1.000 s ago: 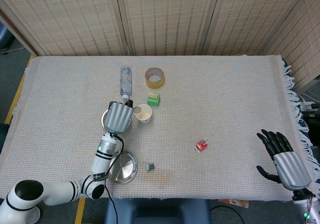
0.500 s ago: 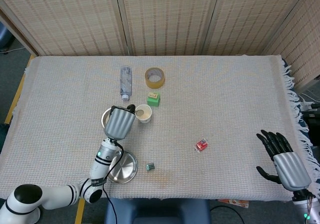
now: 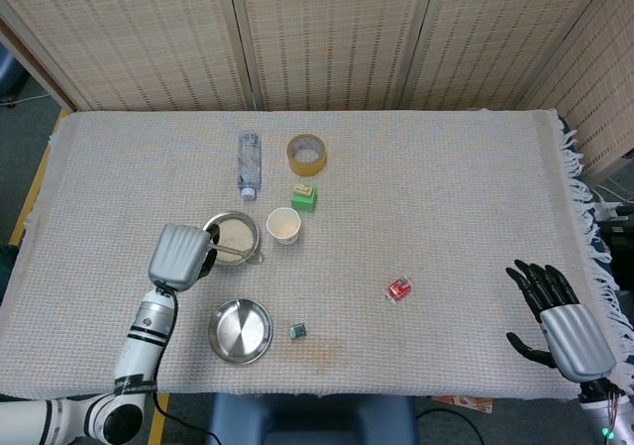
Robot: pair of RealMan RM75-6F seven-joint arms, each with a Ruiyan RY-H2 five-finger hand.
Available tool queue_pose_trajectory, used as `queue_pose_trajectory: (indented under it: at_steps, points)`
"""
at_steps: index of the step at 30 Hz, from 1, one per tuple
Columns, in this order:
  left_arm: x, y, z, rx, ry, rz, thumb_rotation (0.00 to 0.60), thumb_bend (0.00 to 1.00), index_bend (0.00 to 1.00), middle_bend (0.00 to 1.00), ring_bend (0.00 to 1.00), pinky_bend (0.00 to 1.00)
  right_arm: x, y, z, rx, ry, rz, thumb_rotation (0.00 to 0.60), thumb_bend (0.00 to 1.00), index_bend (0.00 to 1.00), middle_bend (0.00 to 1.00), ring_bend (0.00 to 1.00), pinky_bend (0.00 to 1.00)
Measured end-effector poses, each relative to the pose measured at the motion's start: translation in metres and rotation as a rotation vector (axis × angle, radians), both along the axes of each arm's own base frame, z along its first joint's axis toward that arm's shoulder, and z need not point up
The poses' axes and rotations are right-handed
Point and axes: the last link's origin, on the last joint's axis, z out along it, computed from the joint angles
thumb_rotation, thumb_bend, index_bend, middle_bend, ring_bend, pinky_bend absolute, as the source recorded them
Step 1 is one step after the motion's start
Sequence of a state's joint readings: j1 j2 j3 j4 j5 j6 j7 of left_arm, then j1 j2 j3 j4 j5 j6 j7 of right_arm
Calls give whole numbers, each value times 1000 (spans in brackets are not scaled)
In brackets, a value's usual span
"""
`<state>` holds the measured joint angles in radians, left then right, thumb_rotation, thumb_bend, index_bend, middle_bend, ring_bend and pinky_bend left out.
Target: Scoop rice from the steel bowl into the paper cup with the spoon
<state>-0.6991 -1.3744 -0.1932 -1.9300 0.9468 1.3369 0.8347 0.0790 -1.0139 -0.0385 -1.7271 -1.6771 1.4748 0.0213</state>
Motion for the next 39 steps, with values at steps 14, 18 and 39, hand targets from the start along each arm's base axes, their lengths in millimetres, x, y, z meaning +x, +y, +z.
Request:
queue_pose_trajectory:
  at_steps: [14, 18, 39]
  points:
    - [-42, -59, -37, -277, -118, 140, 600, 423, 766, 1000, 1000, 1000, 4, 1, -3, 10, -15, 12, 600, 149, 0, 0, 0, 0]
    - [-51, -61, -47, -257, -81, 134, 600, 423, 752, 1000, 1000, 1000, 4, 1, -2, 9, -17, 12, 600, 150, 0, 0, 0, 0]
    - [-70, -64, -54, -312, -22, 173, 600, 398, 0, 1000, 1000, 1000, 5, 2, -4, 3, -9, 12, 600, 150, 0, 0, 0, 0]
